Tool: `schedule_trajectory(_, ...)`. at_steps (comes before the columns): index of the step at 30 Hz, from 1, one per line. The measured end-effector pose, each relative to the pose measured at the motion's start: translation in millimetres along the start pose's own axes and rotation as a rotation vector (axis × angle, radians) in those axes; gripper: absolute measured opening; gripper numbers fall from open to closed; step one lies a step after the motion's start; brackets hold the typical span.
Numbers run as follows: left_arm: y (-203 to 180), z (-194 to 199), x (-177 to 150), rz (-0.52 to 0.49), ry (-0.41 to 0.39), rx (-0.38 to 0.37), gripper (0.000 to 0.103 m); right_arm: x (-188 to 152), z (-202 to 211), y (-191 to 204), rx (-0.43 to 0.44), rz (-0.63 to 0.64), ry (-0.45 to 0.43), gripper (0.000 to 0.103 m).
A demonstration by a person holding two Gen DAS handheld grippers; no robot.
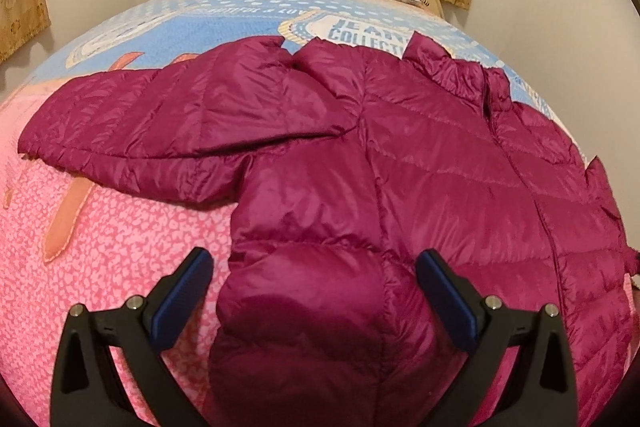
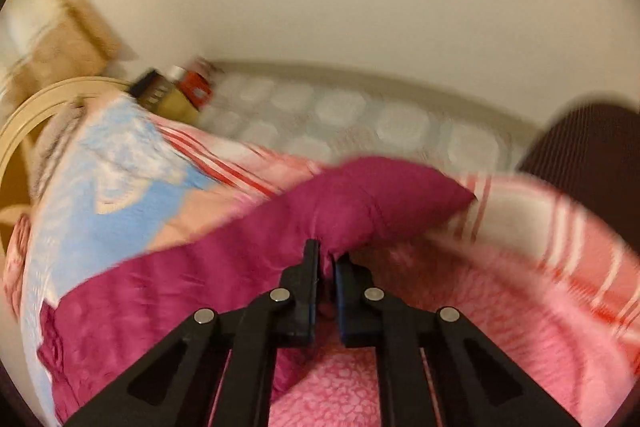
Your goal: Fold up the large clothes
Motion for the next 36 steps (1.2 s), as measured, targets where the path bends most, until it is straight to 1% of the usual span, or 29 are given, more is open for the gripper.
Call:
schedule_trajectory(3,2,2,0,0.011,-0.008,-0.019,0.103,9,48,22,0.065,0.095,-0.116,0.006)
schedule_trajectory(4,3,3,0,0.016,-0.012,-0.027,0.103,10,70,34,0.087,0.142,-0.163,0.005)
schedule_trajectory(7,6,6,0,0.033,-0.024,-0.055,0.103,1,130,71,0.172,0.267,-0.260,0.005)
schedule_trajectory(8,6,7,0,0.038,-0.028,-0.065,0.103,-8,153,89,0.203,0.320,-0.297,0.005)
schedule_trajectory(11,7,14,0,0.030,-0.027,-0.093,0.103,-42,200,133,0.277,0.434,-0.361,0.005)
schedule_trajectory(13,8,22,-2,0.012,-0.016,-0.078,0.103,-75,229,164,0.338,0.511,-0.383,0.005)
schedule_trajectory(15,15,35,-5,0.001,-0.035,-0.040,0.103,-117,249,199,0.408,0.600,-0.391,0.005)
schedule_trajectory(18,30,54,-10,0.018,-0.089,-0.022,0.103,-186,261,239,0.490,0.711,-0.373,0.005)
schedule_trajectory(20,41,61,-12,0.043,-0.119,-0.012,0.103,-237,263,268,0.528,0.799,-0.363,0.005)
schedule_trajectory(22,51,60,-16,0.061,-0.127,-0.004,0.103,-281,256,287,0.559,0.874,-0.339,0.005)
schedule_trajectory(23,55,55,-18,0.070,-0.111,-0.001,0.103,-306,251,298,0.567,0.913,-0.320,0.005)
schedule_trajectory(24,59,50,-20,0.087,-0.090,-0.006,0.103,-325,244,304,0.571,0.947,-0.311,0.005)
schedule_trajectory(26,61,50,-18,0.097,-0.112,-0.017,0.103,-355,238,310,0.566,1.004,-0.311,0.005)
schedule_trajectory(27,60,50,-17,0.093,-0.117,-0.021,0.103,-366,232,313,0.563,1.030,-0.306,0.006)
schedule_trajectory(28,58,46,-17,0.082,-0.105,-0.011,0.103,-379,226,317,0.548,1.060,-0.297,0.006)
schedule_trajectory(29,57,44,-17,0.069,-0.096,0.002,0.103,-383,221,316,0.526,1.082,-0.283,0.007)
schedule_trajectory(30,55,42,-17,0.057,-0.092,0.010,0.103,-394,212,319,0.507,1.121,-0.231,0.009)
schedule_trajectory(31,53,41,-17,0.049,-0.088,0.013,0.103,-399,208,320,0.521,1.136,-0.184,0.011)
schedule_trajectory(32,53,40,-17,0.045,-0.085,0.015,0.103,-404,202,320,0.566,1.139,-0.104,0.025)
schedule_trajectory(33,53,40,-17,0.043,-0.084,0.014,0.103,-398,200,317,0.601,1.130,-0.053,0.049)
schedule_trajectory(34,53,39,-17,0.045,-0.085,0.009,0.103,-396,198,314,0.644,1.112,-0.002,0.059)
schedule_trajectory(35,54,40,-17,0.049,-0.087,0.004,0.103,-397,198,316,0.667,1.100,0.025,0.071)
schedule_trajectory(36,54,41,-18,0.053,-0.090,-0.002,0.103,-395,201,313,0.702,1.084,0.056,0.073)
Point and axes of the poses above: each gripper's, at about its wrist camera, not at the fingertips, and z roughly against the way its jaws point, y to its left, x to its top, the point moved 4 cm from there along -z, roughly the way its jaws point, and after that the axes turned 10 degrees about -x, right-handed, at the moved point
